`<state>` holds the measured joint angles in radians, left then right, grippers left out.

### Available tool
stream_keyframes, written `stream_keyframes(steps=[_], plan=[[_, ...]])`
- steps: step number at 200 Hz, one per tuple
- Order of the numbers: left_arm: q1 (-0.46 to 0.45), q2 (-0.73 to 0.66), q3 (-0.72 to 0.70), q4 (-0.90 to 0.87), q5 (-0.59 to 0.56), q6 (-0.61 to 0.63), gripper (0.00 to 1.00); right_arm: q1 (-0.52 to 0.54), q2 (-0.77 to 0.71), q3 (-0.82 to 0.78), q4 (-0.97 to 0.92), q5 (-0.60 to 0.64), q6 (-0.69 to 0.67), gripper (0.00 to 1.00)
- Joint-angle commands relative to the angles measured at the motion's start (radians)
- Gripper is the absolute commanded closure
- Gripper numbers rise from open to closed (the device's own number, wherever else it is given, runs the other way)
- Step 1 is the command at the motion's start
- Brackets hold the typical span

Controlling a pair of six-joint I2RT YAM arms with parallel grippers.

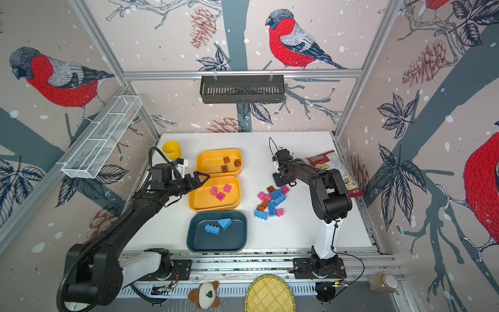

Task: Sort the legos into containers by color
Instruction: Pick up the lego from the middle-right of the table, then place the lego in the container.

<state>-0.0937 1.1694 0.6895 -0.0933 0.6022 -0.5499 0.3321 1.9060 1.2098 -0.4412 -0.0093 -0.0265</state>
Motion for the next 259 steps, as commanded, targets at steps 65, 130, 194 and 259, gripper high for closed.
stream_keyframes(steps=[65, 130, 194, 259], plan=[[-0.001, -0.007, 0.034, -0.026, -0.016, 0.029, 0.03, 0.065, -0.122, 0.058, -0.047, -0.098, -0.021, 0.74], [0.013, -0.025, 0.047, -0.061, -0.033, 0.05, 0.03, 0.386, -0.292, 0.017, -0.043, -0.198, -0.092, 0.74], [0.021, -0.043, 0.035, -0.062, -0.028, 0.05, 0.03, 0.672, -0.355, -0.104, -0.029, -0.306, -0.09, 0.75], [0.022, -0.048, 0.031, -0.067, -0.025, 0.054, 0.03, 0.748, -0.298, -0.123, -0.068, -0.222, -0.098, 0.47]])
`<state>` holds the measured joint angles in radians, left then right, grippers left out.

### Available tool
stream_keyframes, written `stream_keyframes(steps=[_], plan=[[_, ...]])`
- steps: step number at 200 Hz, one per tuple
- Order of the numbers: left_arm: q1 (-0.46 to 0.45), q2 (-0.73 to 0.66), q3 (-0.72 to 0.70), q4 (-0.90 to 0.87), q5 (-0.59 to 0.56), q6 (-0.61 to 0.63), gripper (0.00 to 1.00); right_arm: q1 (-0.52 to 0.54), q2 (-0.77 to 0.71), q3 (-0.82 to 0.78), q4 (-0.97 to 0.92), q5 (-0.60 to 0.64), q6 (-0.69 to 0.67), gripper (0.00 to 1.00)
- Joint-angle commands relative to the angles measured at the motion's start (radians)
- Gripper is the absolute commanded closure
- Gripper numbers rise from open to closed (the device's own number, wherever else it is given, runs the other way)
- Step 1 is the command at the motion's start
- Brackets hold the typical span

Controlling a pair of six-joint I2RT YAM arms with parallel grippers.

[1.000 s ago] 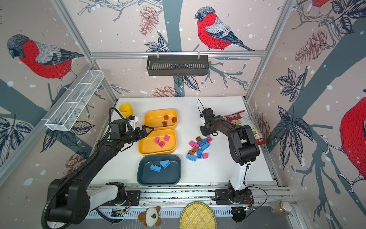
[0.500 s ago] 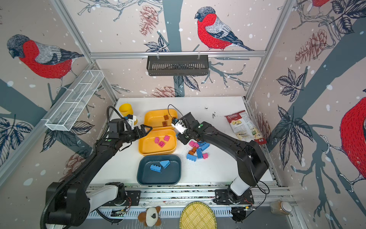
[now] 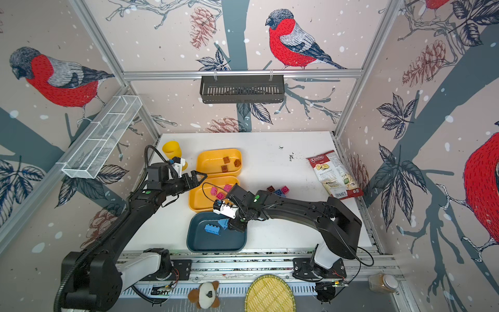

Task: Sort the legos into containers by color
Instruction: Place the lego in the container, then pick up the lego from the center of the table.

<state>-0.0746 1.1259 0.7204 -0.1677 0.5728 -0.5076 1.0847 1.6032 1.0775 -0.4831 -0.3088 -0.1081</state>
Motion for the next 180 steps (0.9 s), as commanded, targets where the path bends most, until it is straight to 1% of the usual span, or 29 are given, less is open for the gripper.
stream_keyframes(steps=[1, 17, 38, 70, 94, 114, 135, 180], plan=[[0.002, -0.005, 0.0, 0.008, 0.004, 0.011, 0.03, -0.005, 0.005, 0.011, -0.026, 0.081, -0.016, 0.47], [0.002, -0.007, 0.002, 0.005, 0.004, 0.012, 0.03, -0.033, -0.019, 0.019, -0.026, 0.102, -0.022, 0.38], [0.003, -0.012, 0.003, 0.0, 0.002, 0.013, 0.03, -0.096, -0.07, 0.024, -0.024, 0.108, -0.028, 0.34], [0.004, -0.007, 0.006, 0.003, 0.004, 0.012, 0.03, -0.245, -0.117, 0.046, -0.056, 0.162, -0.01, 0.33], [0.004, 0.005, 0.01, 0.016, 0.011, 0.01, 0.03, -0.359, -0.092, 0.083, -0.102, 0.23, 0.005, 0.32], [0.004, 0.014, 0.011, 0.023, 0.013, 0.009, 0.03, -0.434, -0.052, 0.103, -0.118, 0.247, 0.011, 0.32], [0.005, 0.017, 0.014, 0.02, 0.012, 0.009, 0.03, -0.457, -0.003, 0.109, -0.117, 0.282, 0.002, 0.32], [0.005, 0.033, 0.014, 0.022, 0.015, 0.015, 0.03, -0.462, 0.093, 0.113, -0.082, 0.264, -0.035, 0.34]])
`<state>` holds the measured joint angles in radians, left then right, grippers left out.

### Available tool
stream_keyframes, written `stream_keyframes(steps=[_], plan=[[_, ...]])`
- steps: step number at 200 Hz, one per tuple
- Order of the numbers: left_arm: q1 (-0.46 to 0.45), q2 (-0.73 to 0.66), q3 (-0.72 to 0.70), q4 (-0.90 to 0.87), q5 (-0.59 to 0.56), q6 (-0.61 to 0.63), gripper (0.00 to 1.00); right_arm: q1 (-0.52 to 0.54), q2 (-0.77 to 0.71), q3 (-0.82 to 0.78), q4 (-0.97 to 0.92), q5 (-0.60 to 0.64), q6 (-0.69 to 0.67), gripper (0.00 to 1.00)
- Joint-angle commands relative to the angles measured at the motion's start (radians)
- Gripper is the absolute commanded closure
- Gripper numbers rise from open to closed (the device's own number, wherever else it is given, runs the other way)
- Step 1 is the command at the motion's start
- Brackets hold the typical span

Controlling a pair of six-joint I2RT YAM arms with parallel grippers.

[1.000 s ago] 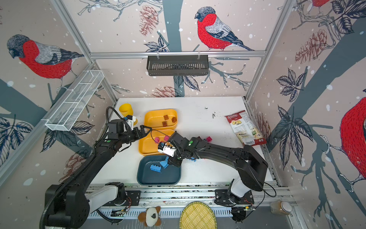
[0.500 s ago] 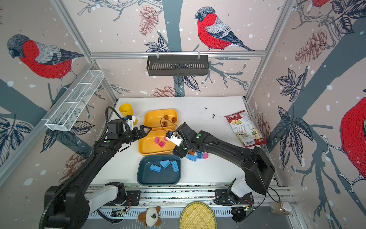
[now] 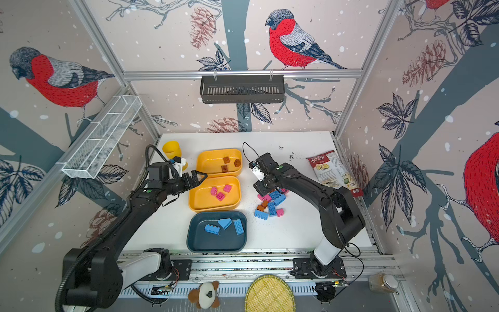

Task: Sort the legos into containers by color
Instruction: Pick up the lego from the center of the table.

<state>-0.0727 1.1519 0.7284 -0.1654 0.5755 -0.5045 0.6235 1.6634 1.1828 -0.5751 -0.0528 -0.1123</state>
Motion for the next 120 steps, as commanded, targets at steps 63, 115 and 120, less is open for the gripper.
stream_keyframes(steps=[63, 115, 120], plan=[[0.003, 0.015, -0.004, 0.027, 0.014, 0.012, 0.03, 0.022, 0.145, 0.03, 0.013, 0.047, -0.039, 0.37], [0.003, 0.014, -0.007, 0.027, 0.015, 0.013, 0.03, 0.039, 0.216, 0.048, -0.006, 0.09, -0.035, 0.46], [0.002, 0.014, -0.006, 0.026, 0.015, 0.013, 0.03, 0.041, 0.222, 0.05, -0.008, 0.094, -0.036, 0.47]])
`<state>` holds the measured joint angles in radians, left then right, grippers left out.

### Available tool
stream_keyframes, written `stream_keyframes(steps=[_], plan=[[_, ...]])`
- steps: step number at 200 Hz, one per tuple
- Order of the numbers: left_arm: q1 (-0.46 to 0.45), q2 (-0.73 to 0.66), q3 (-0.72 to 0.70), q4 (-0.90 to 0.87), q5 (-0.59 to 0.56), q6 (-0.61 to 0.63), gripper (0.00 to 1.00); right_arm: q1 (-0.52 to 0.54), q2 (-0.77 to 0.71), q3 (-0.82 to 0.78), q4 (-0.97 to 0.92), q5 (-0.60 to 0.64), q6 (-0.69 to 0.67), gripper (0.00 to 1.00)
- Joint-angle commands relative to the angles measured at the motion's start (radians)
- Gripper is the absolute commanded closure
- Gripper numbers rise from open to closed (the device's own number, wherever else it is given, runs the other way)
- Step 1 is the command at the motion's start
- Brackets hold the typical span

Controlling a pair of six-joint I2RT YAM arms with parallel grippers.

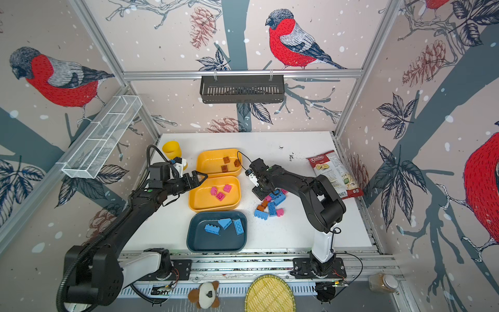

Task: Sort the legos into containers by color
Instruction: Pick up the lego from the center of the table.

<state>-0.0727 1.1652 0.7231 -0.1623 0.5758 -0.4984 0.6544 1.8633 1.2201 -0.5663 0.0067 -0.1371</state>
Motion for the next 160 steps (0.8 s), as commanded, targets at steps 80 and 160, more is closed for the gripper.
stream_keyframes(steps=[80, 160], plan=[[0.002, -0.008, -0.002, 0.015, 0.012, 0.011, 0.03, 0.017, 0.056, 0.042, -0.039, 0.058, -0.011, 0.7], [0.022, -0.052, 0.017, -0.045, -0.033, 0.034, 0.03, 0.115, -0.125, 0.156, 0.029, -0.23, 0.0, 0.72]])
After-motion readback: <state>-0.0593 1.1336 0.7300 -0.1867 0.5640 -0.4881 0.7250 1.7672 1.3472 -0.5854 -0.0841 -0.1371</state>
